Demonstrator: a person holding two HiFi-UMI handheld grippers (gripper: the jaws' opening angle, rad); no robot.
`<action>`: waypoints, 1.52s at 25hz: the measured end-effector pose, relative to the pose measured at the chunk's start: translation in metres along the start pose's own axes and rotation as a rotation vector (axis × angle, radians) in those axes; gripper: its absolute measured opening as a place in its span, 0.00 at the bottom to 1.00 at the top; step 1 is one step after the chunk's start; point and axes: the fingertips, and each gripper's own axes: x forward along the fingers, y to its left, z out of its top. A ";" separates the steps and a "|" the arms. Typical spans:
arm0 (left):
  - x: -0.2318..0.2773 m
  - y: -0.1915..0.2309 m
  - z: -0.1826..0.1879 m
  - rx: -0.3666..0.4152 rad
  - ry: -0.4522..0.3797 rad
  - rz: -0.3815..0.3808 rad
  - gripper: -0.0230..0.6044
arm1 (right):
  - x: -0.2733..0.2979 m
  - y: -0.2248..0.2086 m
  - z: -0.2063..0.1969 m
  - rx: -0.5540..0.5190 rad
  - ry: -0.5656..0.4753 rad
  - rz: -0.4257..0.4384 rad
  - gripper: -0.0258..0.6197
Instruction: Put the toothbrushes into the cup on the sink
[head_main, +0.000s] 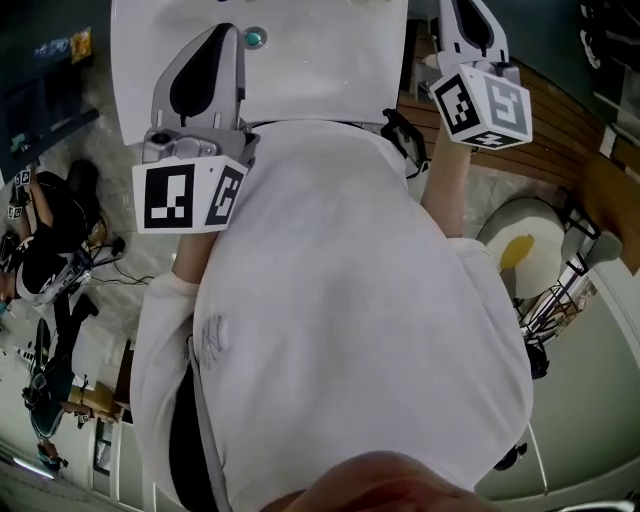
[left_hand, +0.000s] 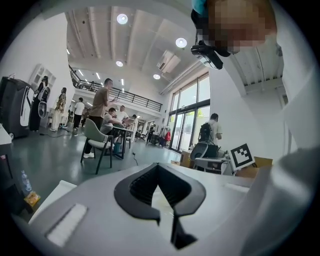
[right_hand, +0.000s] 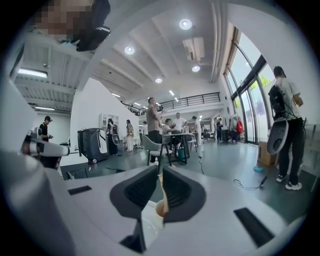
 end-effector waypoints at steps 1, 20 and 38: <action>-0.001 0.002 -0.001 -0.002 0.002 -0.005 0.04 | -0.003 0.002 0.007 0.001 -0.017 -0.005 0.10; -0.025 -0.018 0.005 0.032 -0.020 -0.090 0.04 | -0.113 0.040 0.054 0.076 -0.154 -0.052 0.06; -0.044 -0.071 -0.006 0.042 -0.063 -0.016 0.04 | -0.143 0.026 -0.001 -0.006 -0.014 0.026 0.06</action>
